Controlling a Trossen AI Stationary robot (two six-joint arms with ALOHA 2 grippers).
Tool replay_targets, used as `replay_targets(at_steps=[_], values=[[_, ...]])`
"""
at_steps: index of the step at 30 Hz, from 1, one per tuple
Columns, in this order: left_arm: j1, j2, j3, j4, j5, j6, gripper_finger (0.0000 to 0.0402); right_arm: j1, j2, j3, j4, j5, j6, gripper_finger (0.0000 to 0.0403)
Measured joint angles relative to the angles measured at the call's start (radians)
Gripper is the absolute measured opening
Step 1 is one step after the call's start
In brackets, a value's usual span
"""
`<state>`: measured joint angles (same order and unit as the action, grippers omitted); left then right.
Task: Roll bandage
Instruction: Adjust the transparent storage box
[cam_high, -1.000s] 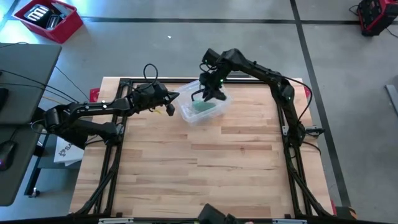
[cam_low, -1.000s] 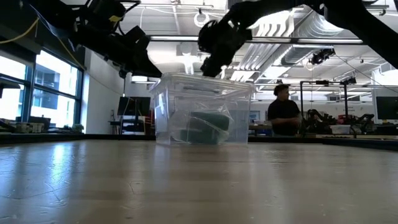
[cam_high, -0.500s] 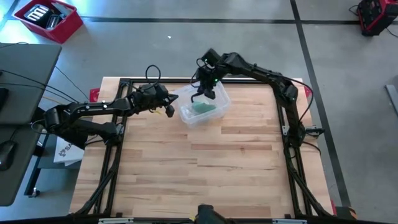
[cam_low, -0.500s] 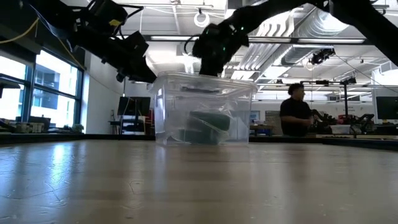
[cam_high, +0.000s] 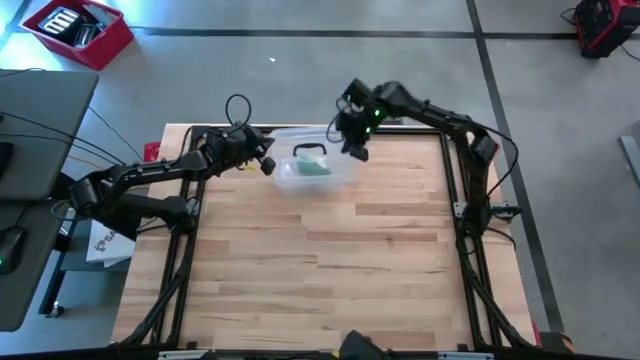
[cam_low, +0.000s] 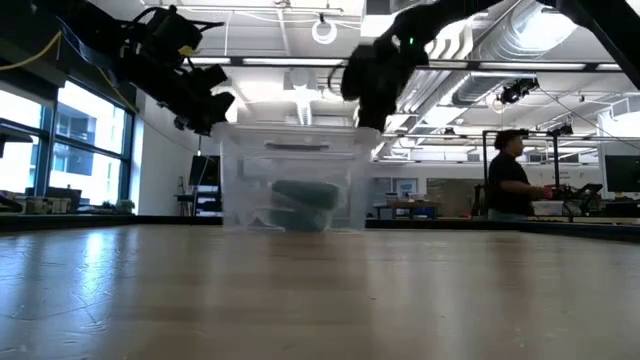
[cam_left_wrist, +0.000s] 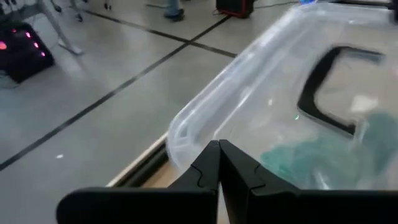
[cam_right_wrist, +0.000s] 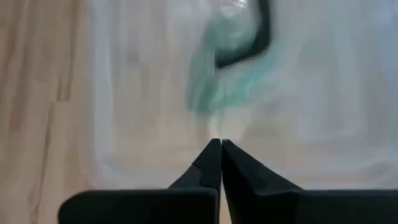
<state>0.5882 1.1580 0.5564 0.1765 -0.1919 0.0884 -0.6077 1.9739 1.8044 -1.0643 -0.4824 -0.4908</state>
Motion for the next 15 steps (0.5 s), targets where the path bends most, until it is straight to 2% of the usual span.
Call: replay_targets(at_steps=[1, 5, 11, 15], values=[[0.008, 0.0, 0.0, 0.001, 0.003, 0.001, 0.0, 0.003, -0.001, -0.047, 0.047, -0.035, 0.016, 0.0], [0.013, -0.02, 0.014, -0.011, 0.061, 0.002, 0.0, 0.024, -0.019, -0.189, 0.205, -0.057, 0.053, 0.0], [0.004, -0.048, 0.048, 0.003, 0.084, 0.025, 0.0, 0.037, -0.037, -0.156, 0.229, -0.073, 0.091, 0.0], [0.057, -0.031, 0.05, 0.009, 0.07, 0.05, 0.0, 0.031, -0.065, -0.144, 0.338, -0.005, 0.127, 0.0]])
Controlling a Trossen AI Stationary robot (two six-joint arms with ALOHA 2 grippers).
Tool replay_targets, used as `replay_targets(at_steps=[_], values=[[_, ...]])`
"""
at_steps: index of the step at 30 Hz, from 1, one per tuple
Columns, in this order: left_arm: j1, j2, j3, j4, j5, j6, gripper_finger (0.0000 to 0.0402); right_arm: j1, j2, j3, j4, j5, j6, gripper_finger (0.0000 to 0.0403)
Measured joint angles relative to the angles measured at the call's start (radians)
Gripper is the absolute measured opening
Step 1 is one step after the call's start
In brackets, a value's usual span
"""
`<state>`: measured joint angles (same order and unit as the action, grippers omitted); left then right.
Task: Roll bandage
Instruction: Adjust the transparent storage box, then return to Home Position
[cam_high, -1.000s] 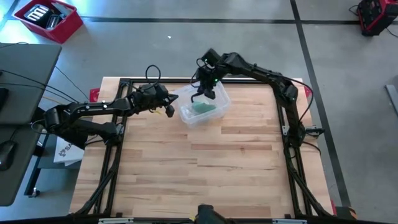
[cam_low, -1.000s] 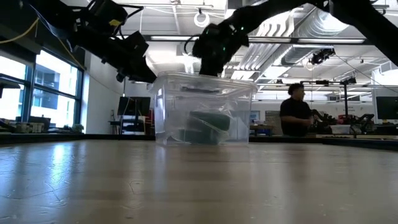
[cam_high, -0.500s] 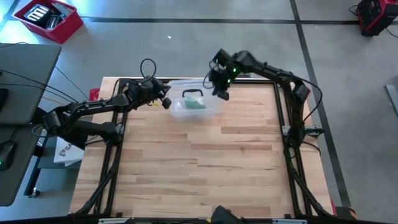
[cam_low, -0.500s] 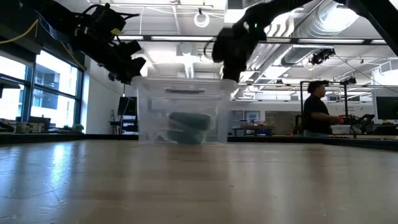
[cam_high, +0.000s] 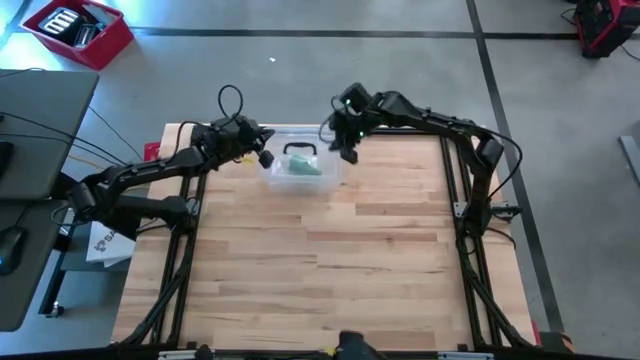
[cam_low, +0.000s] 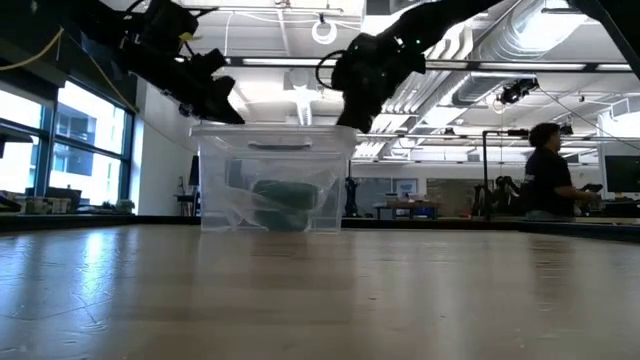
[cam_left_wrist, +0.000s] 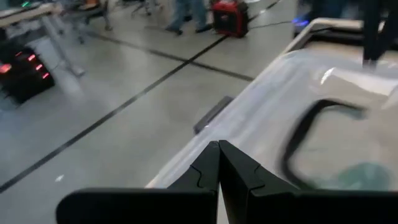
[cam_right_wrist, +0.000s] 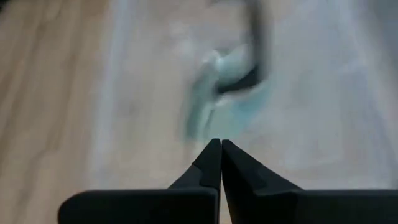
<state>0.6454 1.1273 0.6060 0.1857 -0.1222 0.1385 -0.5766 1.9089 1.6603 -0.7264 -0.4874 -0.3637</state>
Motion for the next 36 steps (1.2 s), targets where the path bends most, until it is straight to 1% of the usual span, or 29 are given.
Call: replay_targets(at_steps=[3, 5, 7, 10, 12, 14, 17, 19, 21, 23, 25, 27, 30, 32, 36], values=[[0.054, 0.037, -0.001, -0.008, 0.006, -0.015, 0.0, -0.016, -0.011, 0.0, 0.062, 0.098, 0.025, 0.0], [0.081, 0.076, -0.002, -0.011, 0.04, -0.024, 0.0, -0.028, 0.002, -0.025, 0.11, 0.176, 0.053, 0.0], [0.094, 0.111, 0.0, 0.004, 0.072, -0.022, 0.0, -0.034, 0.014, -0.047, 0.151, 0.231, 0.075, 0.0], [0.095, 0.154, 0.005, 0.025, 0.088, -0.021, 0.0, -0.034, 0.01, -0.069, 0.163, 0.267, 0.077, 0.0], [0.088, 0.15, 0.004, 0.022, 0.088, -0.006, 0.0, -0.03, -0.008, -0.072, 0.14, 0.279, 0.078, 0.0], [0.077, 0.12, 0.003, 0.006, 0.087, -0.004, 0.0, -0.02, -0.039, -0.076, 0.124, 0.284, 0.076, 0.0], [0.063, 0.027, 0.006, -0.046, 0.085, -0.004, 0.0, -0.01, -0.126, -0.077, 0.102, 0.303, 0.069, 0.0], [0.053, -0.065, 0.018, -0.084, 0.085, -0.005, 0.0, -0.01, -0.188, -0.072, 0.05, 0.302, 0.04, 0.0], [0.042, -0.165, 0.019, -0.163, 0.085, -0.027, 0.0, -0.011, -0.246, -0.086, -0.031, 0.294, 0.011, 0.0], [0.026, -0.268, 0.008, -0.287, 0.085, -0.075, 0.0, -0.014, -0.329, -0.168, -0.041, 0.267, -0.012, 0.0], [-0.008, -0.376, -0.01, -0.391, 0.083, -0.13, 0.0, -0.02, -0.441, -0.299, 0.012, 0.224, -0.012, 0.0], [-0.052, -0.482, -0.056, -0.417, 0.086, -0.175, 0.0, -0.028, -0.56, -0.453, 0.105, 0.174, 0.009, 0.0], [-0.137, -0.633, -0.166, -0.387, 0.084, -0.25, 0.0, -0.029, -0.729, -0.703, 0.267, 0.107, 0.083, 0.0], [-0.197, -0.725, -0.244, -0.345, 0.066, -0.286, 0.0, -0.028, -0.836, -0.841, 0.394, 0.066, 0.166, 0.0], [-0.314, -0.848, -0.401, -0.235, 0.008, -0.315, 0.0, -0.013, -1.027, -1.091, 0.609, 0.046, 0.326, 0.0]])
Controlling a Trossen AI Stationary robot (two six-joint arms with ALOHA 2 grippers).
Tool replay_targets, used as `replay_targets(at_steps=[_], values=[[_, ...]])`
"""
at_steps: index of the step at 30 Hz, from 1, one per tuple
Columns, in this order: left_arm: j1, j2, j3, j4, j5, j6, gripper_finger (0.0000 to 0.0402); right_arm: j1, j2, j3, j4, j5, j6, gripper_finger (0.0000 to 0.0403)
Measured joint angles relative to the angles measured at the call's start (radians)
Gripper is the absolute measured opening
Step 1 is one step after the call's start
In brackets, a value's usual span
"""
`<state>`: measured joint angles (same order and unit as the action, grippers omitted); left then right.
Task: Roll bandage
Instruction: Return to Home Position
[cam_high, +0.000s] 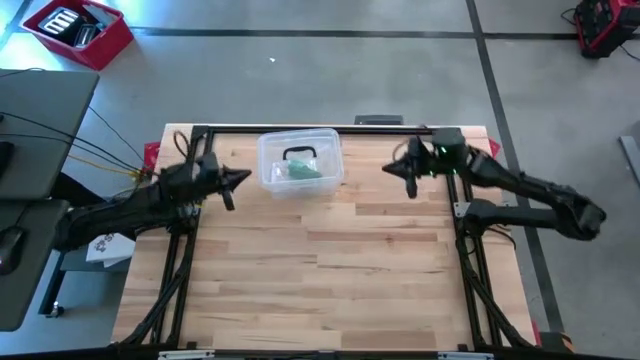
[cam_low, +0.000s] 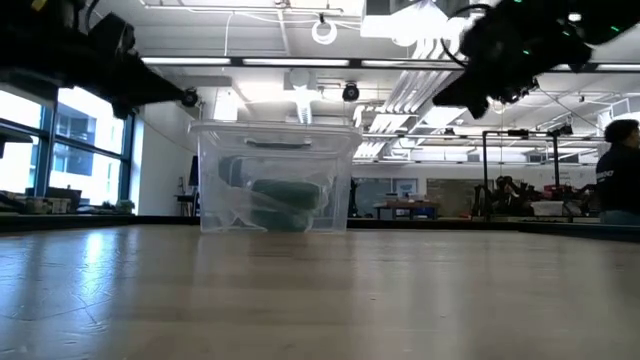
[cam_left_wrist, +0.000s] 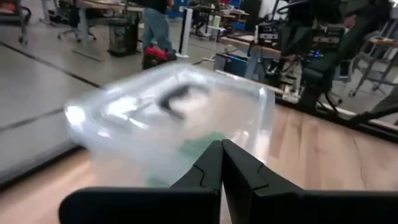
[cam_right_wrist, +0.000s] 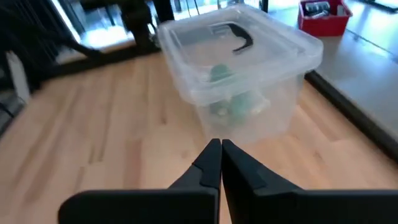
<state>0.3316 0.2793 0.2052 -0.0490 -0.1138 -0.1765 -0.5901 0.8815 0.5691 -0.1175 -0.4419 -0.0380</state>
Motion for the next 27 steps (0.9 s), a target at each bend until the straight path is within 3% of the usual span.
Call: replay_targets(at_steps=[7, 12, 16, 22, 27], values=[[-0.158, -0.049, -0.188, 0.211, -0.144, -0.048, 0.0, 0.034, -0.254, -0.291, 0.241, -0.014, 0.143, 0.0], [-0.226, -0.04, -0.194, 0.221, -0.255, -0.004, 0.0, 0.067, -0.372, -0.437, 0.449, -0.013, 0.234, 0.0], [-0.261, -0.041, -0.194, 0.238, -0.266, 0.013, 0.0, 0.101, -0.421, -0.547, 0.613, 0.022, 0.28, 0.0], [-0.302, -0.02, -0.194, 0.235, -0.274, 0.005, 0.0, 0.153, -0.437, -0.559, 0.599, 0.05, 0.256, 0.0], [-0.316, -0.002, -0.194, 0.174, -0.253, -0.074, 0.0, 0.175, -0.436, -0.559, 0.567, 0.049, 0.335, 0.0]])
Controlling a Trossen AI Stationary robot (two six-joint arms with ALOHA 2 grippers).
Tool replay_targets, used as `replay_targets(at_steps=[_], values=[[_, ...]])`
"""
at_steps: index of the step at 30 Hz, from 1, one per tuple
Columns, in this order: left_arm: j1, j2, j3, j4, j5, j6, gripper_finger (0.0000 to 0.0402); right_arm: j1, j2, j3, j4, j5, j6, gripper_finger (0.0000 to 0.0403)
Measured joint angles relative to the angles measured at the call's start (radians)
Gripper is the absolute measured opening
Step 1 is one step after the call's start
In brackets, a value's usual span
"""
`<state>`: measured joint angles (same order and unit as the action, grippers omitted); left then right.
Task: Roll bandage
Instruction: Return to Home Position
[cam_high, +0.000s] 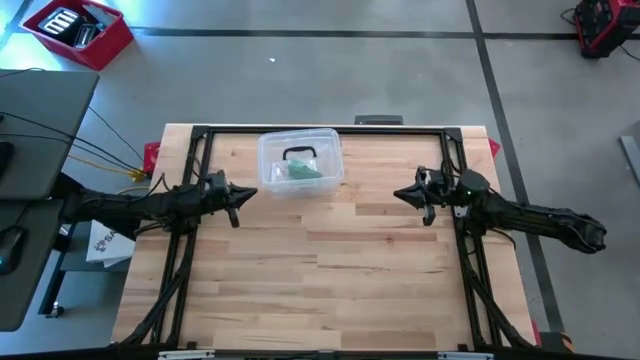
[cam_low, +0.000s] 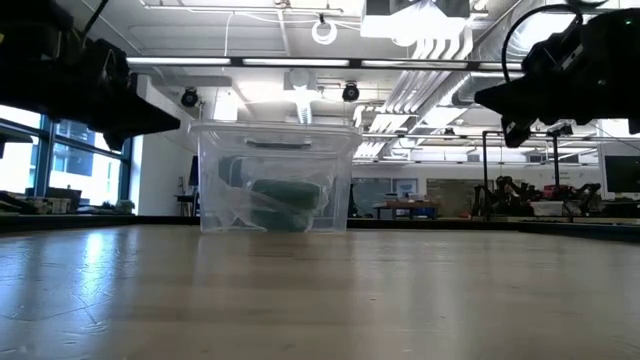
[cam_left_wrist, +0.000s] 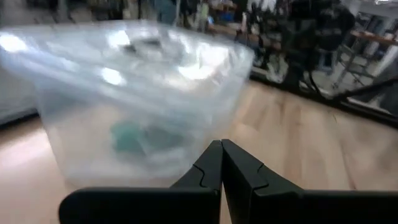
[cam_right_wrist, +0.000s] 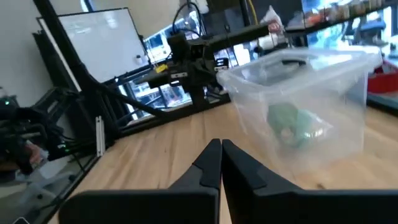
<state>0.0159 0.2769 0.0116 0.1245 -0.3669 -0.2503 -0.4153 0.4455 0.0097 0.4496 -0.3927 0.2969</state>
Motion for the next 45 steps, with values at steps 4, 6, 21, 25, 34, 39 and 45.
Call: replay_targets(at_steps=[4, 6, 21, 25, 34, 39, 45], values=[[-0.004, 0.001, 0.0, -0.064, 0.023, -0.031, 0.0001, -0.001, 0.0, 0.0, -0.056, -0.003, 0.017, 0.0], [-0.004, 0.004, 0.0, -0.069, 0.024, -0.02, 0.0001, -0.001, 0.0, 0.0, -0.086, -0.003, 0.016, 0.0], [-0.044, -0.034, 0.0, -0.07, 0.022, -0.009, 0.0001, 0.169, -0.162, 0.0, -0.392, 0.027, 0.017, 0.0], [-0.049, -0.059, 0.001, -0.07, 0.023, -0.009, 0.0001, 0.261, -0.282, 0.0, -0.384, 0.036, 0.016, 0.0], [-0.04, -0.102, 0.001, -0.072, 0.025, -0.009, 0.0001, 0.366, -0.445, 0.0, -0.319, 0.034, 0.016, 0.0], [0.021, -0.231, 0.001, -0.072, 0.025, -0.009, 0.0001, 0.372, -0.445, 0.0, -0.335, 0.032, 0.016, 0.0], [0.06, -0.271, 0.0, -0.008, 0.018, -0.008, 0.0001, 0.358, -0.441, 0.0, -0.364, 0.032, 0.016, 0.0]])
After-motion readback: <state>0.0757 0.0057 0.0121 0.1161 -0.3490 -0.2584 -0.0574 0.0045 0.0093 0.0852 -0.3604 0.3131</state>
